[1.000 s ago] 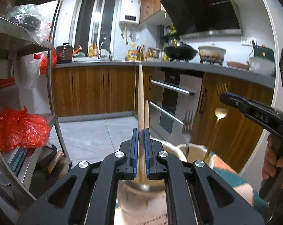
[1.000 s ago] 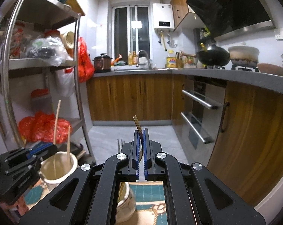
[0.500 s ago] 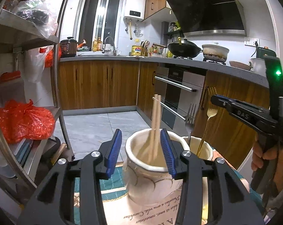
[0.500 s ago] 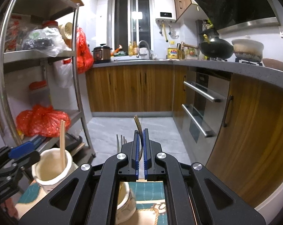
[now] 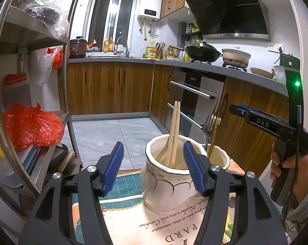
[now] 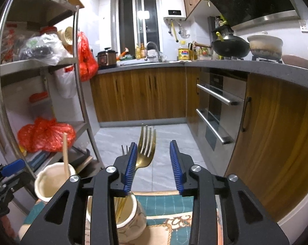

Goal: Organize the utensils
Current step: 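Drop the chopstick in the tall holder with left tool while right drops fork in short holder, then move both open tools back over the mat toward the remaining utensils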

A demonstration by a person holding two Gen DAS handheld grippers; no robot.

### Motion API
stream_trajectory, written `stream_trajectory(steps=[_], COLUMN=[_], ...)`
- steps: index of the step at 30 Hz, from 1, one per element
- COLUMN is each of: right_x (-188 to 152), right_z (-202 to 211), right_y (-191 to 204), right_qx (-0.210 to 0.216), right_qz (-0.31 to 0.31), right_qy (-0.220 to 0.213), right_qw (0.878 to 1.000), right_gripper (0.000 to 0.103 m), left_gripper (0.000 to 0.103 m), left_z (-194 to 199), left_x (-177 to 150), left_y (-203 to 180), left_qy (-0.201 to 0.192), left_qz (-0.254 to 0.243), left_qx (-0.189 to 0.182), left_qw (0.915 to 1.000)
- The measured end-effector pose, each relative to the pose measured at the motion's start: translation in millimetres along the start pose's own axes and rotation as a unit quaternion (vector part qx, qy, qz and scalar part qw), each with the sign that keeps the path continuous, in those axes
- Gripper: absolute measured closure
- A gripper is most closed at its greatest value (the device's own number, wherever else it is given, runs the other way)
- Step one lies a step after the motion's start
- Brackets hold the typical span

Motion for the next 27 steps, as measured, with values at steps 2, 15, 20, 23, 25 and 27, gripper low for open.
stream_trajectory(steps=[2, 15, 20, 23, 25, 27], right_x=[2, -2, -10, -19, -25, -33], right_z=[7, 55, 69, 75, 79, 83], right_y=[-4, -25, -34, -37, -40, -43], right_qx=[0.002, 0.007, 0.002, -0.001, -0.003, -0.003], right_qz=[-0.007, -0.030, -0.029, -0.024, -0.019, -0.016], right_qy=[-0.005, -0.022, -0.021, -0.016, -0.011, -0.005], right_qw=[1.000, 0.999, 0.999, 1.000, 1.000, 1.000], right_gripper=[0.044, 0.005, 0.005, 0.005, 0.005, 0.005], left_gripper=[0.029, 0.006, 0.006, 0.006, 0.006, 0.006], left_z=[4, 27, 36, 41, 44, 49], left_x=[2, 13, 11, 8, 6, 2], left_y=[-2, -17, -21, -24, -26, -26], left_qy=[-0.003, -0.032, -0.032, -0.029, -0.027, -0.026], left_qz=[-0.001, -0.010, -0.008, -0.009, -0.010, -0.008], left_qx=[0.003, 0.005, 0.004, 0.002, 0.001, -0.002], left_qw=[1.0000, 0.9994, 0.9994, 0.9995, 0.9996, 0.9996])
Point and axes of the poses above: each gripper's, at about its wrist camera, not at the fingertips, and z roughly against the way its jaws point, y to its left, x to its top, the point moved 6 cm from there along -z, roughly the way its jaws point, and after that the axes turned 12 degrees about -x, right-handed, at the moved point
